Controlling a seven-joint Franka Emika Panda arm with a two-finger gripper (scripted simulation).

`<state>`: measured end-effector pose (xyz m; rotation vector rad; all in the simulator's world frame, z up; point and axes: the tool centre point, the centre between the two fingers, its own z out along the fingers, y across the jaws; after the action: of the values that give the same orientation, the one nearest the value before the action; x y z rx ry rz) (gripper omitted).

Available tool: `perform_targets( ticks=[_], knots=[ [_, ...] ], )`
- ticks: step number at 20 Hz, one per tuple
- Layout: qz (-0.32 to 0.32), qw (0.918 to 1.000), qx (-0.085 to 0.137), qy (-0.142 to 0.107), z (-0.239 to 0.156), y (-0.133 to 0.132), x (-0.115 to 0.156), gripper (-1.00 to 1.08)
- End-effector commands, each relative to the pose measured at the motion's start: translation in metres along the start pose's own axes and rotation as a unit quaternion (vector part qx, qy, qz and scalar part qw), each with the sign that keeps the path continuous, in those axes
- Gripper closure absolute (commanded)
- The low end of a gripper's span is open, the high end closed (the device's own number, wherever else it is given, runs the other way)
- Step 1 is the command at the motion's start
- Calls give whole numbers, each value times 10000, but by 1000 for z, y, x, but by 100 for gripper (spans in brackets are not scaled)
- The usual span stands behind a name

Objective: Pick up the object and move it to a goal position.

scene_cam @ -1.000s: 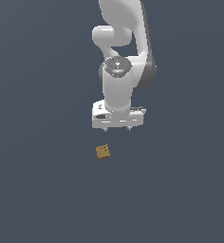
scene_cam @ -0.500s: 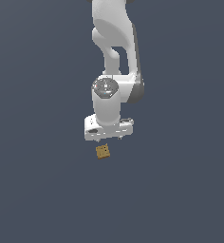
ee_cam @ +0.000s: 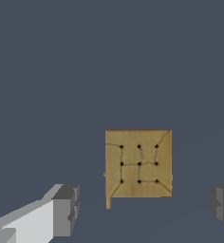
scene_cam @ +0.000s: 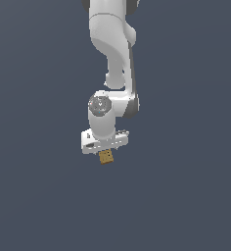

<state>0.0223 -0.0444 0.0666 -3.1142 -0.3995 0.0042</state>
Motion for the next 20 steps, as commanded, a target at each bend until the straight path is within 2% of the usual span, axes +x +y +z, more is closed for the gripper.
perform_targets(
  ticks=[1,8,20],
  knots=[
    [-59,10000,-10,11,5,3,0,-92],
    [-51,10000,-8,5,10,3,0,-92],
    [-70,10000,-11,12,55,4,0,-92]
  ],
)
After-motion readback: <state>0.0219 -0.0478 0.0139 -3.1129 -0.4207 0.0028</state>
